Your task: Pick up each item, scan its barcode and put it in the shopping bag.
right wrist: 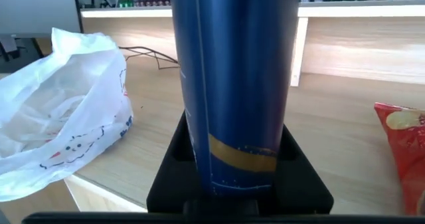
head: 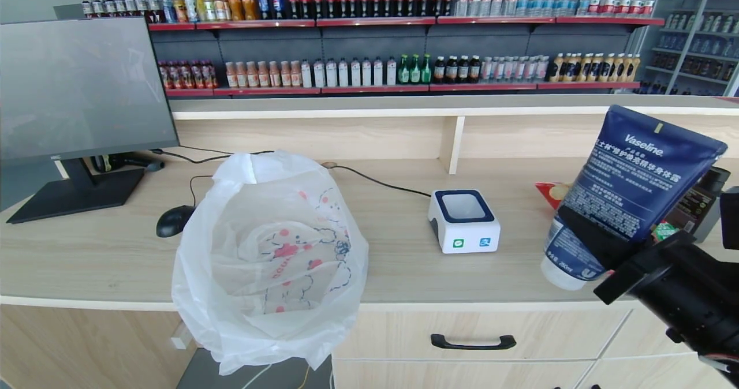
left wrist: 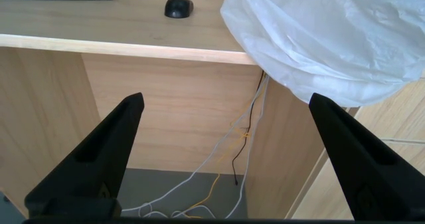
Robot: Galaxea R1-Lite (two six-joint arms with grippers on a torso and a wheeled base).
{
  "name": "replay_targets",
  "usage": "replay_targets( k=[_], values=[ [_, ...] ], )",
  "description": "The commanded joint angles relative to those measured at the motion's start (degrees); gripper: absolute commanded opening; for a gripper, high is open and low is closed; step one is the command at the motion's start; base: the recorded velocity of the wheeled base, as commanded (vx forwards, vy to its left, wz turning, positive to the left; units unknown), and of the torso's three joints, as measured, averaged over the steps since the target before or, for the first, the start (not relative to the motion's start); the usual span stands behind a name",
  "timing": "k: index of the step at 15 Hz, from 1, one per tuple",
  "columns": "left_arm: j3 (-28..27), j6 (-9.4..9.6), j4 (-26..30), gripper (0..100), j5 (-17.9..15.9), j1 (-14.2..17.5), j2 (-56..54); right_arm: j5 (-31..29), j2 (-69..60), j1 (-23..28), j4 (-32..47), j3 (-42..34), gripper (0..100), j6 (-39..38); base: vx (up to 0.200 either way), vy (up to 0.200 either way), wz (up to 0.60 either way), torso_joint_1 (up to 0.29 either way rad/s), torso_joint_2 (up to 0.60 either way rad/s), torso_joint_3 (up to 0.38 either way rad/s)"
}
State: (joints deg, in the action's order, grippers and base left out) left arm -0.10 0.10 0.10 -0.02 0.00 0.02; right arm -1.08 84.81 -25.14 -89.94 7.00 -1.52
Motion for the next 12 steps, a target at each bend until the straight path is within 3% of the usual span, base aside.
replay_targets(
  k=[1, 3, 7, 9, 12],
  values=[
    [0.01, -0.01, -0.01, 100, -0.06, 0.0, -0.02, 1.79, -2.37, -3.16, -0.06, -0.32, 0, -2.52, 0.0, 0.0, 0.0, 0.0, 0.0, 0.0],
    [0.01, -0.01, -0.01, 100, -0.06, 0.0, -0.02, 4.6, -4.92, -8.7, -0.06, -0.41, 0, -10.25, 0.0, 0.0, 0.0, 0.0, 0.0, 0.0],
    [0.01, -0.01, -0.01, 100, 0.02, 0.0, -0.02, 6.36, -6.06, -10.63, -0.06, 0.3, 0, -19.48, 0.0, 0.0, 0.0, 0.0, 0.0, 0.0],
    [0.01, -0.01, -0.01, 100, -0.06, 0.0, -0.02, 8.12, -7.03, -10.9, -0.06, -0.76, 0, -28.62, 0.0, 0.0, 0.0, 0.0, 0.0, 0.0],
    [0.01, -0.01, -0.01, 100, -0.06, 0.0, -0.02, 8.2, -7.91, -14.94, -0.06, -2.43, 0, -33.02, 0.0, 0.0, 0.0, 0.0, 0.0, 0.0]
  ],
)
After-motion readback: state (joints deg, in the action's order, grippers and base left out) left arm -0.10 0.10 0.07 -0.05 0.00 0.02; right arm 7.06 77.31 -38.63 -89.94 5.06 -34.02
